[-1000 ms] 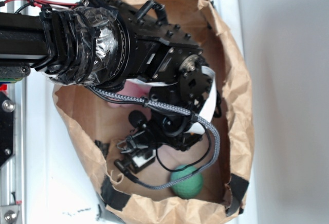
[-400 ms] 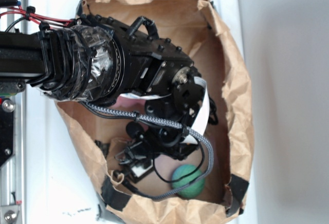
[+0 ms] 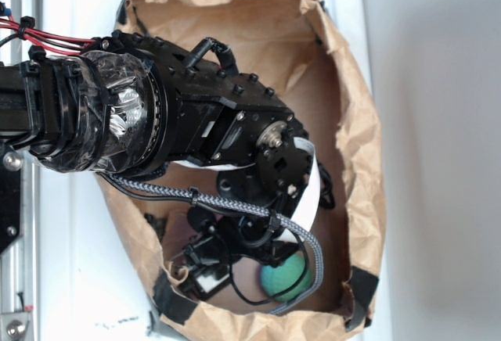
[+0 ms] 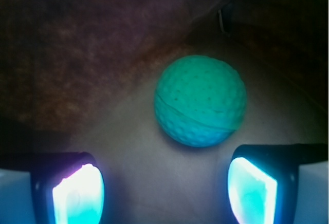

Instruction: Grab the green ball.

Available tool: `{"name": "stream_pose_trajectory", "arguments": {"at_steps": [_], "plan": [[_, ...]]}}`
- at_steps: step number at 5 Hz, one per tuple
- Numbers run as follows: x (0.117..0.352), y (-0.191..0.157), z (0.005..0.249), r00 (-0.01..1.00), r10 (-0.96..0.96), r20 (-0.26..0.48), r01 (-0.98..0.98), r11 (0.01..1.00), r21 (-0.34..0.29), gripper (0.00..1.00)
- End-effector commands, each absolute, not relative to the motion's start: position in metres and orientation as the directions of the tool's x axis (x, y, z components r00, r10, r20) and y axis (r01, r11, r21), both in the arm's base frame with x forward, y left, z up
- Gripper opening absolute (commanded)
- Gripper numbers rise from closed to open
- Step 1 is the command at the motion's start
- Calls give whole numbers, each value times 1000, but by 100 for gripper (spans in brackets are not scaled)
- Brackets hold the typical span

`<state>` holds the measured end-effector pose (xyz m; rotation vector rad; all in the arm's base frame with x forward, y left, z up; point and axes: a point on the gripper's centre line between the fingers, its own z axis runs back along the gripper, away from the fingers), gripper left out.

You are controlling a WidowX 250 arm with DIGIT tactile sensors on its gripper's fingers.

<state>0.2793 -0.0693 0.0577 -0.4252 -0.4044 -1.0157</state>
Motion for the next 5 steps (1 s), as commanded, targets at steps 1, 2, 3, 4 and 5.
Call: {"name": "stream_pose_trajectory", "arguments": {"at_steps": [1,2,3,4,5], "plan": [[289,-77,85,407,-729,551,892,448,-66,100],[289,-77,85,407,-729,551,892,448,-66,100],[289,-77,85,407,-729,551,892,448,-66,100],[289,-77,85,407,-729,551,892,448,-66,100],[299,-89,82,364,-715,597,899,437,-25,100]]}}
